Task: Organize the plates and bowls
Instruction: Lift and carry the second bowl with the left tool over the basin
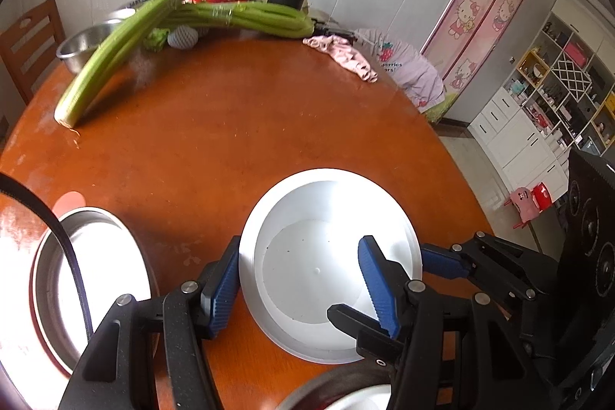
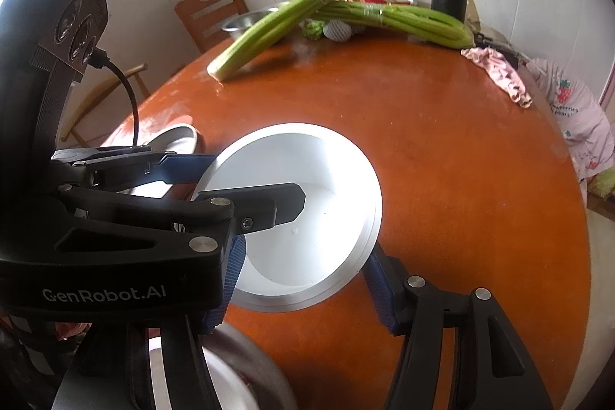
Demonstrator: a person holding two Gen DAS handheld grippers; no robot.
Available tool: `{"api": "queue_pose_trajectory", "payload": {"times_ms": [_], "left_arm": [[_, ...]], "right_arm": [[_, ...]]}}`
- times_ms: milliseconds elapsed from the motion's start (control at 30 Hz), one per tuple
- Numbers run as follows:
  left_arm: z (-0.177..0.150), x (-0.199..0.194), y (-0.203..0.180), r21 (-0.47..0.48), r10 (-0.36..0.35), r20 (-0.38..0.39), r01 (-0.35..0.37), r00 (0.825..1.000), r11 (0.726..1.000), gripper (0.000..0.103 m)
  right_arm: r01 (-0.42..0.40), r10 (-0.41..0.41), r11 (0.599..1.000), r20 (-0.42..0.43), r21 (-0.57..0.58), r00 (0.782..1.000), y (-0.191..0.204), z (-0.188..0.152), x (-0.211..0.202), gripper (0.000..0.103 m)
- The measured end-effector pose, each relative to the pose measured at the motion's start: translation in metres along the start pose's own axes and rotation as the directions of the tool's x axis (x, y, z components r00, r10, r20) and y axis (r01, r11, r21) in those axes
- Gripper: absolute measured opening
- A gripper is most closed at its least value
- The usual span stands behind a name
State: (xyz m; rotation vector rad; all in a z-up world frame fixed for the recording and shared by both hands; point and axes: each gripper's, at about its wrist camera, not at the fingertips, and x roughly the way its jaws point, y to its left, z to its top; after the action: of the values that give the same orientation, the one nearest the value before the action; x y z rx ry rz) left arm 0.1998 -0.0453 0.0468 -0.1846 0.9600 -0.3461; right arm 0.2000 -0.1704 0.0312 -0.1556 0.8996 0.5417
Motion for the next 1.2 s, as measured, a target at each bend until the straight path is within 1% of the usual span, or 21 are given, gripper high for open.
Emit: {"api": "queue_pose_trajectory", "payload": {"times_ms": [267,633,933,1200], "left_arm": [[-0.013,-0.031,-0.010,0.016,0.008,0.042,-0.009,0.999,1.000,0.059],[-0.028,-0.061,-0.022,0.043,0.015,0.089,-0.019,0.996,0.999,0.059],[-0.060,-0.079,-0.031,0.064,0.025,0.108,-0.032,0.994,0.997,0.059],[-0.090,-0.082,-0.033,0.076,0.026,0.104,-0.034,0.994,0.997,0.059]], "right_arm": [[0.005,-0.004,1.000,0.049,-0.014,0.999,0.020,-0.008,-0.031,0.063],[0.015,-0.012,0.999,0.099,-0.028,0.995,0.040,-0.023,-0.063,0.064],[0.023,-0.017,0.999,0.135,-0.044,0.991,0.058,-0.051,-0.085,0.064],[0.036,-0.030,0.998,0.127,-0.046,0.991,0.070,-0.078,-0.087,0.064]]}}
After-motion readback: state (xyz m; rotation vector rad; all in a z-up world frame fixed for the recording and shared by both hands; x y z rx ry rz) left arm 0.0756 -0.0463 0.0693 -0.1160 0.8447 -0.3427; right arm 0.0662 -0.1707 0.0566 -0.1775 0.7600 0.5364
